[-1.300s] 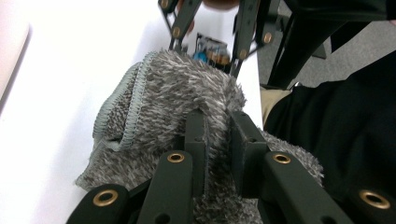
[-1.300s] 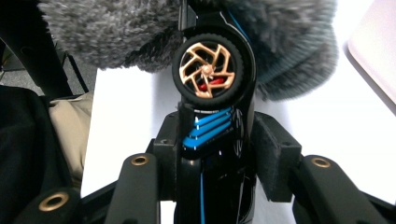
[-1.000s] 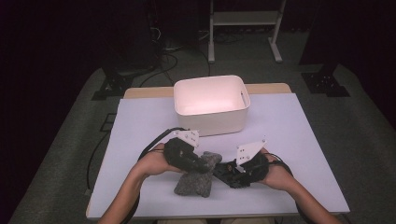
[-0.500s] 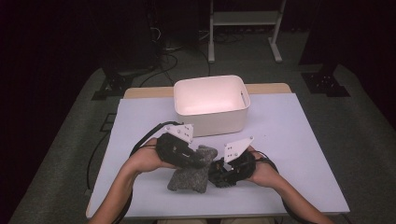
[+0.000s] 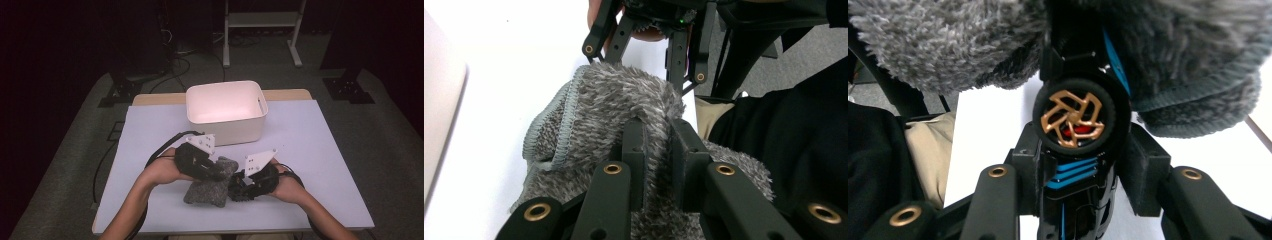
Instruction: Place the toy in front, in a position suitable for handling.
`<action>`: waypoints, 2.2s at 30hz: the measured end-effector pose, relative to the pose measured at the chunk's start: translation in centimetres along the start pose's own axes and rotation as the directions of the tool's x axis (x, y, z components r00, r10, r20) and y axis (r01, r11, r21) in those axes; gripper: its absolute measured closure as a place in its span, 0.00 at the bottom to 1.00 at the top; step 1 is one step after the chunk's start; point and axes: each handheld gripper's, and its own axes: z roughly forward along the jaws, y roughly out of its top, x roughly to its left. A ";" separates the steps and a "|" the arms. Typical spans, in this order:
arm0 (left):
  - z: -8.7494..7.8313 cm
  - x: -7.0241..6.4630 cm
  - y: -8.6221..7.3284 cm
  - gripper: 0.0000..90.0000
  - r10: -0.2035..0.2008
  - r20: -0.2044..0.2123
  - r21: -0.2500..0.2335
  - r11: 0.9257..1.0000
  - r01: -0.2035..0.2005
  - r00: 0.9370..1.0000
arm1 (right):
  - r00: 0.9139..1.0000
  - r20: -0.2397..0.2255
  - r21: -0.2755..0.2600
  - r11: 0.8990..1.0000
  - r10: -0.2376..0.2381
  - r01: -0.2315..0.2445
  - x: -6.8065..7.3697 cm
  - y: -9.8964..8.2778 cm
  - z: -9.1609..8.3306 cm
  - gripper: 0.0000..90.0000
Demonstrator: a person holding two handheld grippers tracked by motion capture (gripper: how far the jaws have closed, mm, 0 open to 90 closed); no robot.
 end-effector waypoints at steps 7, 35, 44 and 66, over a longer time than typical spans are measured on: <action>0.1 0.2 -0.2 0.88 -0.006 -0.002 -0.009 1.000 0.006 1.000 | 1.000 -0.009 -0.001 1.000 0.024 -0.024 -0.3 -0.3 -0.4 0.62; 0.9 0.9 -1.7 0.87 -0.033 0.013 -0.001 0.999 0.033 0.999 | 1.000 0.024 0.022 1.000 0.018 -0.019 -0.1 -1.3 -2.0 0.62; 0.7 1.0 -2.0 0.87 -0.045 0.019 -0.024 0.999 0.045 0.999 | 0.999 0.019 -0.009 0.999 0.047 -0.047 -0.2 -1.5 -2.0 0.62; -0.8 0.4 0.0 0.87 -0.007 -0.020 -0.003 1.000 0.007 1.000 | 1.000 0.000 -0.040 0.999 0.004 -0.005 -0.5 1.0 -0.3 0.64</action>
